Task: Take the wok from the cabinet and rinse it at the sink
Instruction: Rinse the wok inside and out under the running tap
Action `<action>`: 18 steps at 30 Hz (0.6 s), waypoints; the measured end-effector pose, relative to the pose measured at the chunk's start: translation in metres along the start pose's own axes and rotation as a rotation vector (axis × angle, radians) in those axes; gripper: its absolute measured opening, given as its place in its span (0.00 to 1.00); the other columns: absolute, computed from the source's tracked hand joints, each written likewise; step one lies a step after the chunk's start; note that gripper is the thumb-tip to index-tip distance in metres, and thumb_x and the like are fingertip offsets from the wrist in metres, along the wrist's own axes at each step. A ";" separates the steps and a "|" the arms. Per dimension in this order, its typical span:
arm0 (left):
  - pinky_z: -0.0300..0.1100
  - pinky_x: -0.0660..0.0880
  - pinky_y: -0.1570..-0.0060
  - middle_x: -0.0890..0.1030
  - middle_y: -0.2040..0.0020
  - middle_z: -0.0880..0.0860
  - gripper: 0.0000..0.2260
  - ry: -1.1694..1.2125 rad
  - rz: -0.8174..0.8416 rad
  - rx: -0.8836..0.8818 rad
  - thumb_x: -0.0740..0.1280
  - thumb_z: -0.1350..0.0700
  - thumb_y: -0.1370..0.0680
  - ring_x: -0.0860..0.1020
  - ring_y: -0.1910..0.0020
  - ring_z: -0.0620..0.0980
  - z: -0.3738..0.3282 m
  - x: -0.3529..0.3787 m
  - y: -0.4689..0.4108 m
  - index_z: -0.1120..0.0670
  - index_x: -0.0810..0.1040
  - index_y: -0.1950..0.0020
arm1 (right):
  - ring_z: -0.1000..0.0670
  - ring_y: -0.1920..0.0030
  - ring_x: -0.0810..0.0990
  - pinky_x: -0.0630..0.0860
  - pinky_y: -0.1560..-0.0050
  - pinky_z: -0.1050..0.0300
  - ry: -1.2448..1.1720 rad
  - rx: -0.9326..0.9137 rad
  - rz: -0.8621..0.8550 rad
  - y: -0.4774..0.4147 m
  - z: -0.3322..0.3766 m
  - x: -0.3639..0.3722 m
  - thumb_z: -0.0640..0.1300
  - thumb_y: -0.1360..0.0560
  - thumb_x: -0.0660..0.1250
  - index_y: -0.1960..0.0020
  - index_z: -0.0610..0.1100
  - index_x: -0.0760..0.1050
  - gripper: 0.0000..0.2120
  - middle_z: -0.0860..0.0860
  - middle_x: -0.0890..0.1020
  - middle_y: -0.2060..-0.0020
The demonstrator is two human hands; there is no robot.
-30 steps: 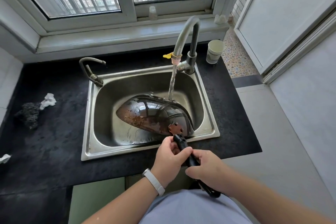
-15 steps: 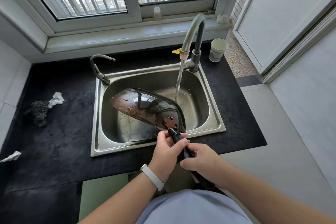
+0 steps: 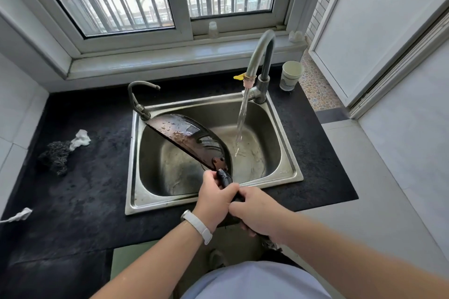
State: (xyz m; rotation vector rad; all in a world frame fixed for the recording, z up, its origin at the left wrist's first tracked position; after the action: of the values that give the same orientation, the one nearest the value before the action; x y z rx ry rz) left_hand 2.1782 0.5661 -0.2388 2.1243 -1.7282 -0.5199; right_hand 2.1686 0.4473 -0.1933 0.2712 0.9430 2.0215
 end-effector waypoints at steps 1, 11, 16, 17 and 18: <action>0.50 0.81 0.52 0.80 0.51 0.59 0.17 -0.025 0.003 0.003 0.73 0.58 0.29 0.80 0.55 0.53 0.001 -0.001 -0.001 0.52 0.68 0.47 | 0.48 0.73 0.71 0.68 0.75 0.56 -0.013 -0.009 0.002 0.000 -0.001 0.002 0.43 0.30 0.62 0.46 0.43 0.75 0.13 0.45 0.74 0.70; 0.40 0.77 0.59 0.80 0.57 0.53 0.13 -0.106 0.032 0.036 0.71 0.61 0.27 0.79 0.59 0.48 -0.005 0.018 -0.016 0.50 0.69 0.51 | 0.49 0.77 0.68 0.63 0.76 0.57 -0.160 -0.013 -0.026 -0.005 -0.009 -0.012 0.36 0.29 0.63 0.47 0.40 0.74 0.11 0.47 0.73 0.76; 0.43 0.78 0.58 0.80 0.57 0.53 0.13 -0.118 0.063 0.016 0.72 0.60 0.27 0.78 0.60 0.48 -0.005 0.034 -0.024 0.51 0.69 0.51 | 0.48 0.74 0.70 0.64 0.75 0.56 -0.176 0.039 -0.052 -0.007 -0.014 -0.026 0.39 0.32 0.64 0.47 0.41 0.74 0.13 0.49 0.73 0.76; 0.44 0.78 0.58 0.80 0.57 0.54 0.13 -0.110 0.072 0.011 0.72 0.59 0.28 0.78 0.60 0.49 -0.006 0.037 -0.025 0.52 0.69 0.50 | 0.48 0.73 0.70 0.64 0.75 0.56 -0.181 0.050 -0.055 -0.008 -0.014 -0.028 0.39 0.33 0.64 0.47 0.42 0.74 0.14 0.49 0.74 0.76; 0.45 0.77 0.58 0.80 0.57 0.54 0.14 -0.103 0.081 0.006 0.73 0.57 0.30 0.78 0.61 0.49 -0.008 0.040 -0.026 0.52 0.70 0.50 | 0.47 0.73 0.70 0.64 0.75 0.57 -0.186 0.059 -0.060 -0.009 -0.014 -0.030 0.40 0.33 0.64 0.47 0.42 0.74 0.14 0.49 0.73 0.76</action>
State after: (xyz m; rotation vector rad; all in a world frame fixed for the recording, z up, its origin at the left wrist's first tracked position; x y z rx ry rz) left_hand 2.2116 0.5317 -0.2472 2.0551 -1.8643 -0.6113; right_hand 2.1848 0.4192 -0.2047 0.4499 0.8842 1.8798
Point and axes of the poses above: each hand's wrist, its own y-axis away from the middle knuckle, its own x-axis out of the palm, z = x × y, the point moved 4 cm from there along -y, towards the middle knuckle
